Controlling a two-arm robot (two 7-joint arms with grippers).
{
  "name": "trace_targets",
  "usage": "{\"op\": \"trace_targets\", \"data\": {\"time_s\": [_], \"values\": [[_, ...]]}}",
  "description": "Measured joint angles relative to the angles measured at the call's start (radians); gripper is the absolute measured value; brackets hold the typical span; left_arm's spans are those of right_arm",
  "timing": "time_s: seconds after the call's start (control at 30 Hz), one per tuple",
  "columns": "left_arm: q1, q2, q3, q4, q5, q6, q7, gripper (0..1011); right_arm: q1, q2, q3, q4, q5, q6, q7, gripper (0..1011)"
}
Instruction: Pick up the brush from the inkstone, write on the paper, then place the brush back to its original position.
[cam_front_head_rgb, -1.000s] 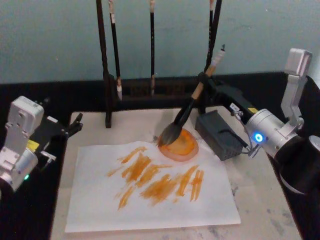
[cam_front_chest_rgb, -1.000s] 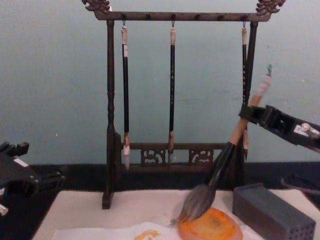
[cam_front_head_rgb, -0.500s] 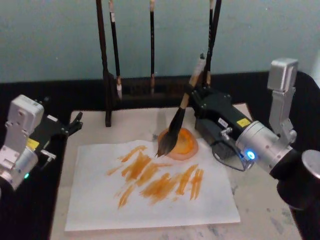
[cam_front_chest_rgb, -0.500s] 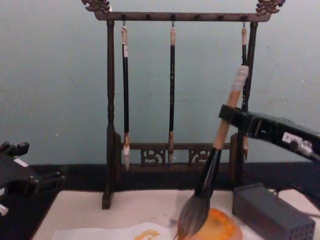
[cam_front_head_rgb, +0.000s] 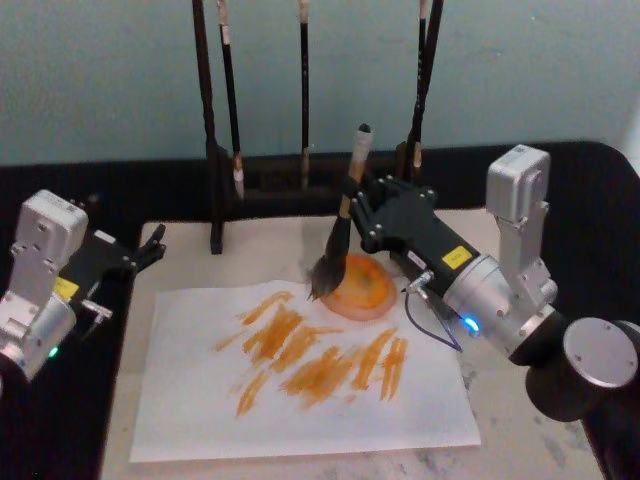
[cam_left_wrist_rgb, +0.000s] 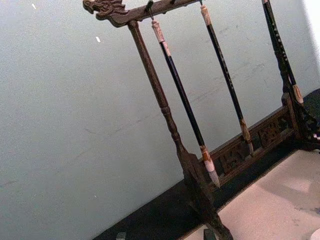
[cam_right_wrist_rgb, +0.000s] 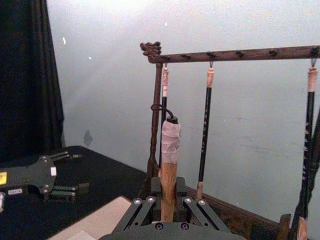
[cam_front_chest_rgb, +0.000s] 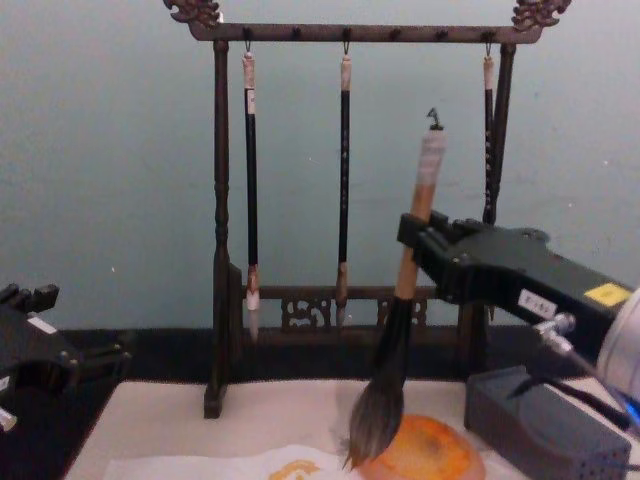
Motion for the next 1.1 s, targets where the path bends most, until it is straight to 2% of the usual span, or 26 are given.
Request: {"op": "trace_targets", "data": {"time_s": [0.13, 0.57, 0.87, 1.1], "values": [[0.000, 0.000, 0.000, 0.000, 0.000, 0.000, 0.000, 1001, 0.022, -0.023, -0.008, 0.041, -0.033, -0.018, 0.011, 168], [0.000, 0.000, 0.000, 0.000, 0.000, 0.000, 0.000, 1001, 0.054, -0.073, -0.016, 0.114, -0.085, -0.053, 0.050, 168], [0.000, 0.000, 0.000, 0.000, 0.000, 0.000, 0.000, 1001, 0.056, -0.091, -0.012, 0.130, -0.120, -0.062, 0.059, 168], [0.000, 0.000, 0.000, 0.000, 0.000, 0.000, 0.000, 1001, 0.042, -0.090, -0.001, 0.118, -0.132, -0.059, 0.072, 168]]}}
